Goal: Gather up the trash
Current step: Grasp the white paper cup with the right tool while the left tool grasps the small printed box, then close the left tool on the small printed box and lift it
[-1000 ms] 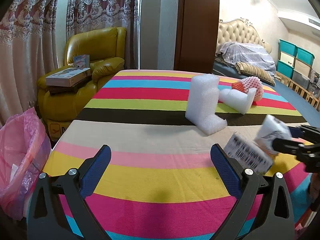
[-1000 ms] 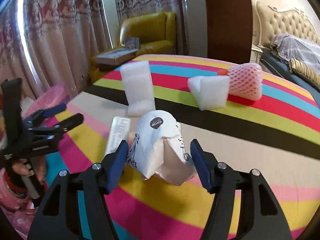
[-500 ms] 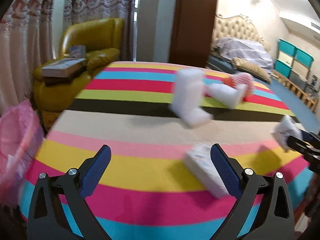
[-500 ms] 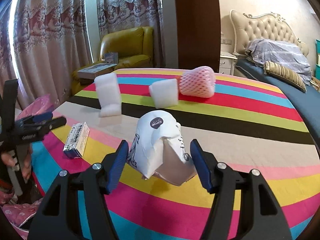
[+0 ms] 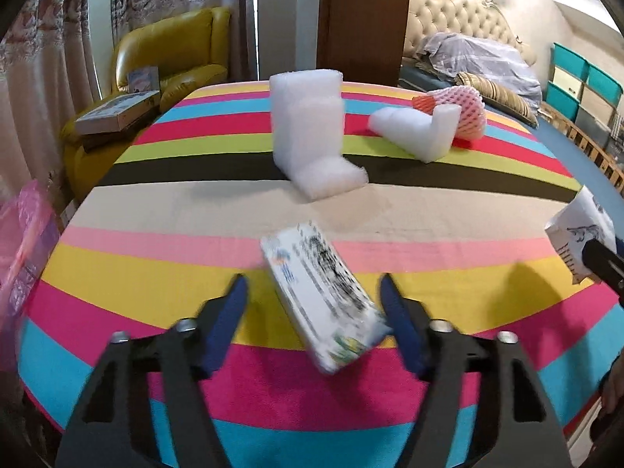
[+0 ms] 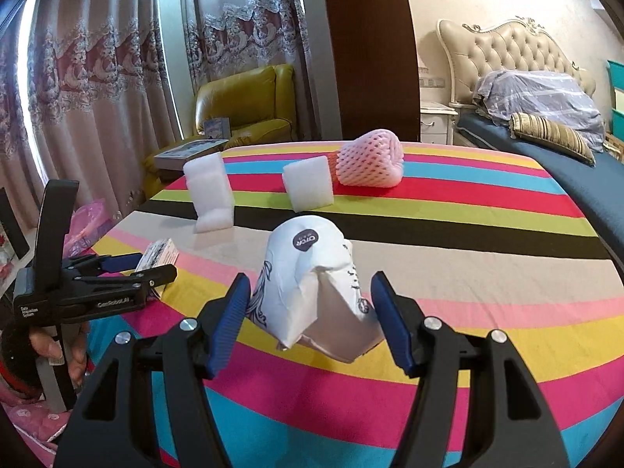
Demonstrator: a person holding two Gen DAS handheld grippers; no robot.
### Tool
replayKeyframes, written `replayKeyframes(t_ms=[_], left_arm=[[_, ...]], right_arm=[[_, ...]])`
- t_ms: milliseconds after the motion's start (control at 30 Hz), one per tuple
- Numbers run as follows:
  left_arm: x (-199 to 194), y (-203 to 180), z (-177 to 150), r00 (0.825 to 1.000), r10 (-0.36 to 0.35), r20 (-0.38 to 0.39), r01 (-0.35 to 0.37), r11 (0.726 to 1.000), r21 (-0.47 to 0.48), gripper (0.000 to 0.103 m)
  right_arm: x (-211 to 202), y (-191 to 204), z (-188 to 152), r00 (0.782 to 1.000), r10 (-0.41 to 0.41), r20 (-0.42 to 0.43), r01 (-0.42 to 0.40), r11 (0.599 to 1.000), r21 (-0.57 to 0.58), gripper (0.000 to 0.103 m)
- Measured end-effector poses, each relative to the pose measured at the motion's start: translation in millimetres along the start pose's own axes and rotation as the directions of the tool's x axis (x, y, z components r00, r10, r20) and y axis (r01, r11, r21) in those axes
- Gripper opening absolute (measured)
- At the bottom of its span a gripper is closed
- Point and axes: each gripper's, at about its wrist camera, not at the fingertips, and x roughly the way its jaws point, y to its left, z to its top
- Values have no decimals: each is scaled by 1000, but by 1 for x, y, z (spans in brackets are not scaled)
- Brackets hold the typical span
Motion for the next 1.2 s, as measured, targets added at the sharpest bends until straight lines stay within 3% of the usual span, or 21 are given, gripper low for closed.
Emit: replayKeyframes(t_ms=[100, 500, 767, 867, 1000, 1067, 1200], left_arm=[[-3, 1, -6, 1000, -3, 11, 3, 1000, 22, 38], [-25, 26, -24, 996, -24, 89, 24, 1000, 8, 34], [-44, 25, -28, 984, -23, 179, 18, 999, 29, 34], [-43, 23, -29, 984, -28, 175, 20, 999, 46, 34], [-35, 28, -23, 991, -34, 130, 31, 999, 19, 38], [-28, 31, -20, 994, -41, 99, 41, 999, 3, 57], [-14, 28, -16, 998, -23, 63, 22, 1000, 13, 58]], right_arm=[[-1, 11, -2, 1000, 4, 2, -4, 999, -34, 62], [1, 45, -7, 999, 44, 3, -43, 991, -128, 62], [1, 59, -11, 998, 68, 7, -66, 986, -153, 62], [3, 62, -12, 997, 72, 1, -71, 984, -164, 62], [4, 64, -12, 997, 76, -2, -76, 984, -163, 62], [4, 64, -13, 997, 77, -3, -76, 984, -160, 62], [6, 63, -14, 997, 80, -7, -81, 985, -155, 62]])
